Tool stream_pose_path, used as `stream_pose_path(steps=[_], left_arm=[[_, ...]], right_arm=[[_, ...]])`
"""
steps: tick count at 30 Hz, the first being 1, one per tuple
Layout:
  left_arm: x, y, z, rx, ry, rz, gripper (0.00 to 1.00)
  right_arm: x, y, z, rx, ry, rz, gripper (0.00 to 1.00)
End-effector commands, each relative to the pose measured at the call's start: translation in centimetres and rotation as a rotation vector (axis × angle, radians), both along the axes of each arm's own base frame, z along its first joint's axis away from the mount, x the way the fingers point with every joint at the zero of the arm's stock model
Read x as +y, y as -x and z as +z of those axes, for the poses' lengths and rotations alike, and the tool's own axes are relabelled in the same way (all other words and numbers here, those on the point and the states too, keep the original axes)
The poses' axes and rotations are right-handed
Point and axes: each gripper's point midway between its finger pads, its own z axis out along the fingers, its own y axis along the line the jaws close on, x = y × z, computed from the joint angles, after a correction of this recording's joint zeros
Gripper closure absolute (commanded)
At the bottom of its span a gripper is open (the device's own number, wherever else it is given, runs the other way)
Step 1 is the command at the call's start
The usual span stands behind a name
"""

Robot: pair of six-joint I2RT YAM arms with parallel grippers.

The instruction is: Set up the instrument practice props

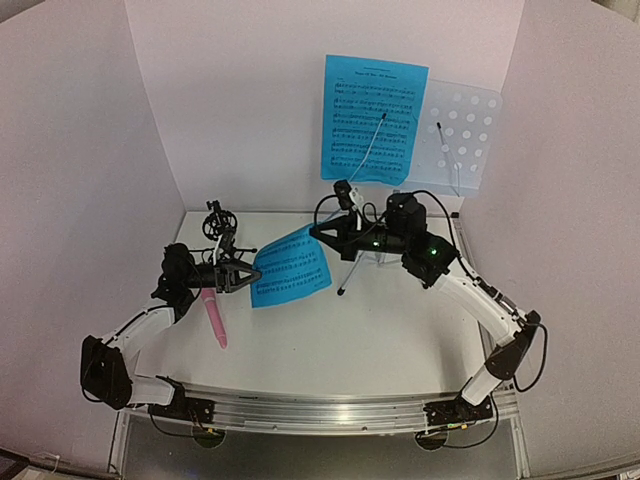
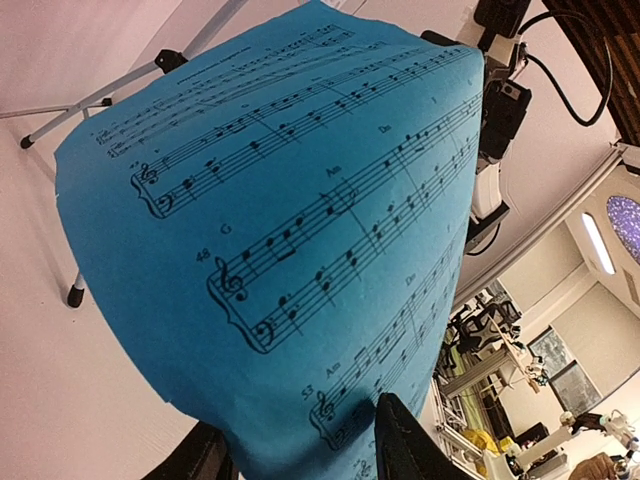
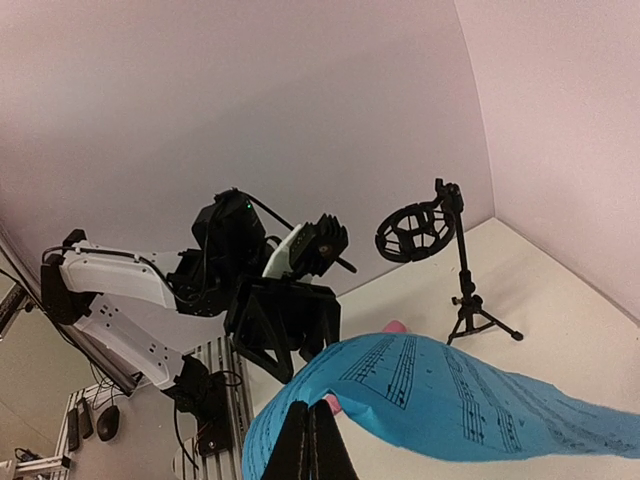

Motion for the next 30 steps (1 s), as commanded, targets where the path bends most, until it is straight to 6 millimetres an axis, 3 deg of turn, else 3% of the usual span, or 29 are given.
stream_pose_path(steps=[1, 9, 12, 15, 19, 22, 27, 30], left_arm=[[0.4, -0.1, 1.3, -0.020, 0.013, 0.003, 0.52], [1.2, -0.5, 2.0, -0.014, 0.044, 0.008, 0.32], [1.2, -0.4, 2.5, -0.016, 0.053, -0.013, 0.33], [1.1, -0.6, 1.9, 0.011, 0.045, -0.013, 0.40], [1.2, -0.6, 1.9, 0.019, 0.043, -0.005, 0.62], [1.4, -0.7, 1.7, 0.028, 0.042, 0.013, 0.68], [1.7, -1.0, 1.8, 0.031, 0.040, 0.032, 0.97], [1.8, -0.7, 2.5, 0.002, 0.040, 0.027, 1.00]], right_arm=[[0.0, 0.0, 2.2, -0.056, -0.040, 0.037, 1.00], [0.4, 0.1, 1.1, -0.019, -0.031, 0.094, 1.00], [0.7, -0.2, 0.8, -0.016, -0.027, 0.097, 1.00], [0.9, -0.4, 0.9, -0.016, -0.030, 0.103, 1.00], [0.9, -0.5, 0.7, -0.011, -0.026, 0.097, 1.00], [0.6, -0.5, 0.3, -0.004, -0.019, 0.084, 1.00], [0.1, -0.6, -1.6, 0.042, 0.015, 0.058, 1.00], [-0.1, -0.6, -3.2, 0.094, 0.039, 0.042, 0.98]])
